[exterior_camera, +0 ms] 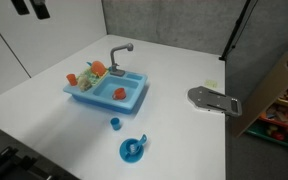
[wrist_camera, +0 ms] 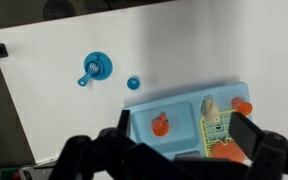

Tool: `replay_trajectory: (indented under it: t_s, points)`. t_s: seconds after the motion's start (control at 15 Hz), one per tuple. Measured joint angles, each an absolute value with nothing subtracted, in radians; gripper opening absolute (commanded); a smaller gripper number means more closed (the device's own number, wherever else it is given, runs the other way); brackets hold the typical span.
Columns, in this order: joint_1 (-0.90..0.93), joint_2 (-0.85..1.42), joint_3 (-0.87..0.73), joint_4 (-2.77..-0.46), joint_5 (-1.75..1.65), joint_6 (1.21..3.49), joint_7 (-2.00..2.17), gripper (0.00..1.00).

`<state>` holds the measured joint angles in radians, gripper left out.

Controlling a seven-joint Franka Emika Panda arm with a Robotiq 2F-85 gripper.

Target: Move the toy bottle from the table to the sink

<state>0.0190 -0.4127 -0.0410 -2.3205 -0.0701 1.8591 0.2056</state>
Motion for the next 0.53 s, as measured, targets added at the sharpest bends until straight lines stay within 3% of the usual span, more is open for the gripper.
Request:
replay_trajectory:
  t_s: [0.53]
  points:
    - [0.002,-0.502,-0.039,-2.291,-0.064,1.724,0.135,1.0]
